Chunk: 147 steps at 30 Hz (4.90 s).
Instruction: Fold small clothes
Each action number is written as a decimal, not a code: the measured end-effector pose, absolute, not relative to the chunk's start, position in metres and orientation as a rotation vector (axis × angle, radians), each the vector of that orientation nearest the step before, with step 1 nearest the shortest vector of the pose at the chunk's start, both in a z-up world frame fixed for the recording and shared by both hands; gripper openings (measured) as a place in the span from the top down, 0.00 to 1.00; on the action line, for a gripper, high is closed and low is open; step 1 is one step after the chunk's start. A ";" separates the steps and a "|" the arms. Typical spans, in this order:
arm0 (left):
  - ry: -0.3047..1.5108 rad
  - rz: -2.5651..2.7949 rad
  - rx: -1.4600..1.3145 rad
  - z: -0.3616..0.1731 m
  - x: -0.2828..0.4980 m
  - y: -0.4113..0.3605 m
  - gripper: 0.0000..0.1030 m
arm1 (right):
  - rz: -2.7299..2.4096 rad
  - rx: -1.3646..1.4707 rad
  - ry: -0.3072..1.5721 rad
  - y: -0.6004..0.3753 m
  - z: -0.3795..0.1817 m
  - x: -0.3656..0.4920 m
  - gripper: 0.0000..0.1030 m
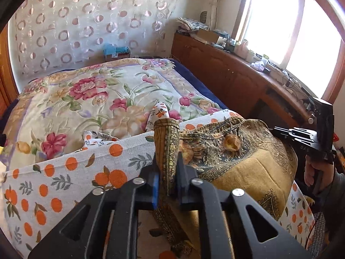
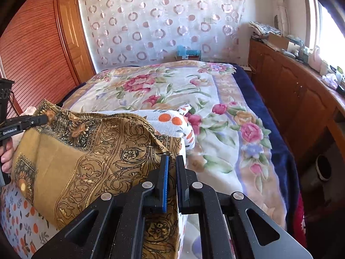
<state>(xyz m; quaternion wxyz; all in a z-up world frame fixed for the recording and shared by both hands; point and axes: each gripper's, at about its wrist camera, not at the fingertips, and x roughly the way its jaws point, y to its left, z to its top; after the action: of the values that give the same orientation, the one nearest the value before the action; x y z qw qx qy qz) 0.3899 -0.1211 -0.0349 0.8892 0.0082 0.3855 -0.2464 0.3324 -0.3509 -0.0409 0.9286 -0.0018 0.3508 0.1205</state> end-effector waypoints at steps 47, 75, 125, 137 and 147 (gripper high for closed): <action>0.798 -0.702 -0.162 0.003 0.322 -0.083 0.92 | 0.445 -0.078 0.702 -0.317 0.014 0.317 0.86; 0.580 -0.114 -0.227 0.033 0.222 0.207 0.92 | 0.932 -0.402 0.496 0.033 0.061 0.426 0.87; 0.511 -0.130 -0.001 0.041 0.135 0.035 0.23 | 0.450 -0.114 0.385 -0.133 0.027 0.162 0.25; 0.456 -0.137 0.025 0.064 0.104 -0.007 0.23 | 0.264 -0.045 0.301 -0.163 0.038 0.063 0.25; 0.433 -0.113 0.018 0.070 0.089 -0.011 0.23 | 0.251 -0.023 0.278 -0.149 0.027 0.034 0.25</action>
<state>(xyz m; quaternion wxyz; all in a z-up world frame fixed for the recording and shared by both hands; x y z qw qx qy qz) 0.0893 -0.0112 0.0701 0.9750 0.0087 0.2149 -0.0559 0.0344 -0.1486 0.0274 0.9825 -0.0114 0.1380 0.1246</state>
